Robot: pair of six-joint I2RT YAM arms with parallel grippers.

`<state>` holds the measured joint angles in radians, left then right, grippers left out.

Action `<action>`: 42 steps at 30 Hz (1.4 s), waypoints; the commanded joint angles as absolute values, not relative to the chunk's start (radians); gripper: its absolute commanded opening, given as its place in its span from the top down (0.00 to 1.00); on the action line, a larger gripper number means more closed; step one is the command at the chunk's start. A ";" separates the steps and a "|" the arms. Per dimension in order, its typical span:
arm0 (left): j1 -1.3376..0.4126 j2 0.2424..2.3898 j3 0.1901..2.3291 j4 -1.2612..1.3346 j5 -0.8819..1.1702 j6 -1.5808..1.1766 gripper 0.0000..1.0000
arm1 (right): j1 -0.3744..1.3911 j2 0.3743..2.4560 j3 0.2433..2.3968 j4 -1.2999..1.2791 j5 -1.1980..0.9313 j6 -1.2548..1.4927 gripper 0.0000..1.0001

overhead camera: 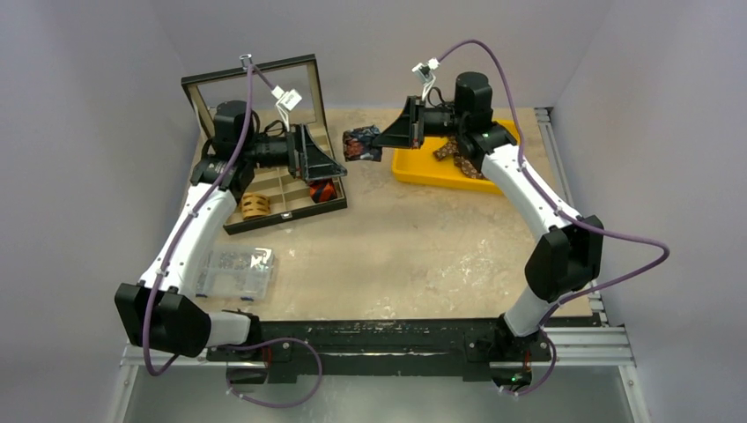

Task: Roll the ties
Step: Place the tie in the storage box.

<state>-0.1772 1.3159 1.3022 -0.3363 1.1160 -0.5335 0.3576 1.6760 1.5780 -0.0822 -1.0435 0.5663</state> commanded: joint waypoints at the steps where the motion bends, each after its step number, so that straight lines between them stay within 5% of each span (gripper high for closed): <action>1: -0.175 1.306 1.267 -0.217 1.045 -0.645 0.00 | 0.390 1.622 1.617 0.038 -1.066 0.622 1.00; 19: -0.216 1.329 1.157 0.306 0.991 -0.955 0.03 | 0.450 1.621 1.607 0.102 -1.086 0.658 1.00; 26: -0.244 1.345 1.164 0.358 1.010 -0.991 0.31 | 0.457 1.620 1.594 0.131 -1.083 0.681 1.00; 29: -0.244 1.349 1.170 0.370 1.006 -1.002 0.53 | 0.458 1.620 1.590 0.130 -1.083 0.684 1.00; 34: -0.251 1.347 1.168 0.369 1.010 -1.011 0.74 | 0.457 1.621 1.588 0.128 -1.087 0.687 1.00; 37: -0.251 1.342 1.171 0.349 1.007 -1.004 0.97 | 0.457 1.624 1.589 0.119 -1.096 0.683 1.00; 39: -0.250 1.333 1.182 0.287 0.995 -0.971 1.00 | 0.455 1.623 1.589 0.104 -1.092 0.672 0.99; 42: -0.245 1.313 1.208 0.158 0.978 -0.901 1.00 | 0.448 1.620 1.598 0.051 -1.064 0.636 0.66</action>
<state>-0.2344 1.3537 1.1633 0.2737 0.9863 -0.9749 0.4461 1.6554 1.5780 0.0700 -1.0763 0.6762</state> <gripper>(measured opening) 0.496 0.165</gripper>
